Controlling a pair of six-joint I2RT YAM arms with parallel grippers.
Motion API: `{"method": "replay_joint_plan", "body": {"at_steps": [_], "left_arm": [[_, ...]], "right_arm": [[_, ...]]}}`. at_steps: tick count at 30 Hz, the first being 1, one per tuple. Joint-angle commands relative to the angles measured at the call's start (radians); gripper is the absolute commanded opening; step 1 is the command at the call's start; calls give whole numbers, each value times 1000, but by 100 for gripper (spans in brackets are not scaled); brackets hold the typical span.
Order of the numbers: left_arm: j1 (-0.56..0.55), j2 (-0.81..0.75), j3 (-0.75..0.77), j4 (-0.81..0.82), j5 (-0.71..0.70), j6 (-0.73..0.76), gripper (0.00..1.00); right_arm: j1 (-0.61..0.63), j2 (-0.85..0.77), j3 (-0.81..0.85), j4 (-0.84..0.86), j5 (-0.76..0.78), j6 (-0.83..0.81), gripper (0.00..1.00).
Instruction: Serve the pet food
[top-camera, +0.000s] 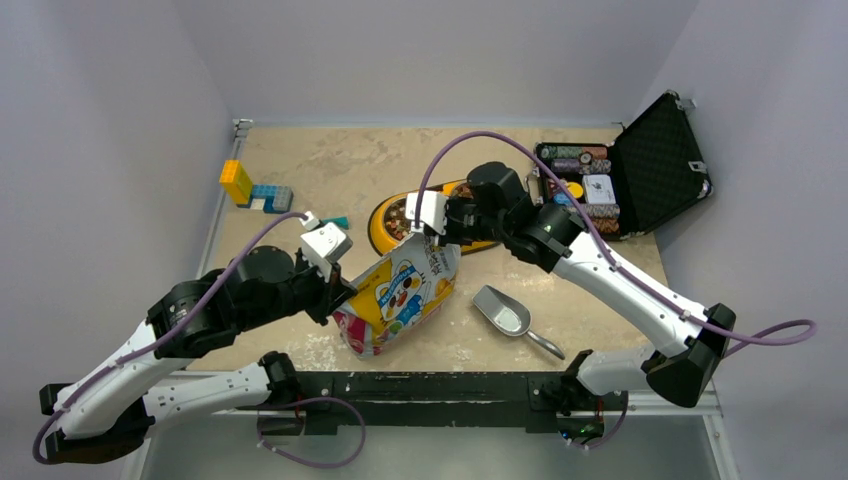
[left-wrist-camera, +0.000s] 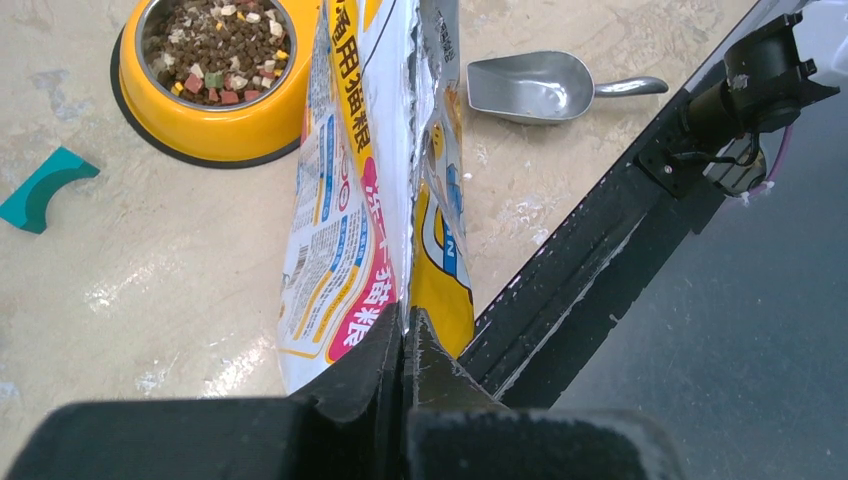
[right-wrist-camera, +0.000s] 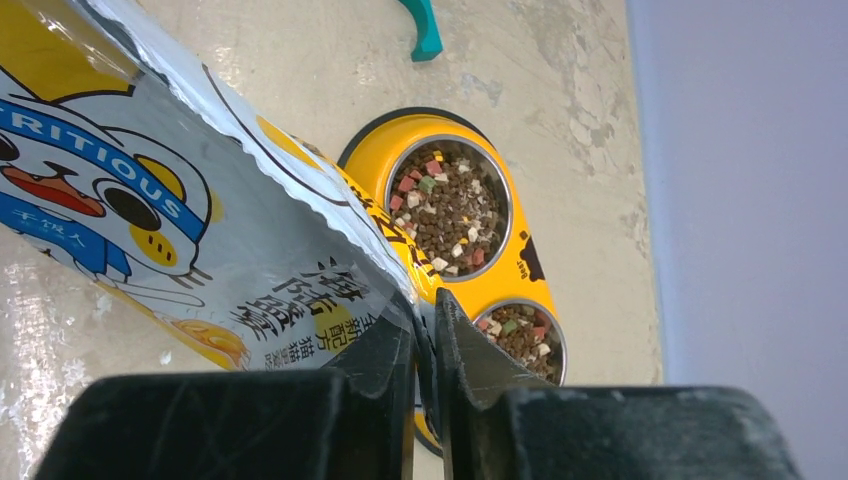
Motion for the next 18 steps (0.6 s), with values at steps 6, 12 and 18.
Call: {"method": "replay_joint_plan", "body": {"at_steps": [6, 12, 18], "left_arm": [[-8, -95, 25, -135, 87, -24, 0], [-8, -91, 23, -132, 92, -25, 0], [-8, -90, 23, -131, 92, -26, 0]], "right_arm": [[-185, -14, 31, 32, 350, -13, 0], [-203, -1, 33, 49, 409, -21, 0], [-213, -17, 37, 44, 371, 4, 0]]}}
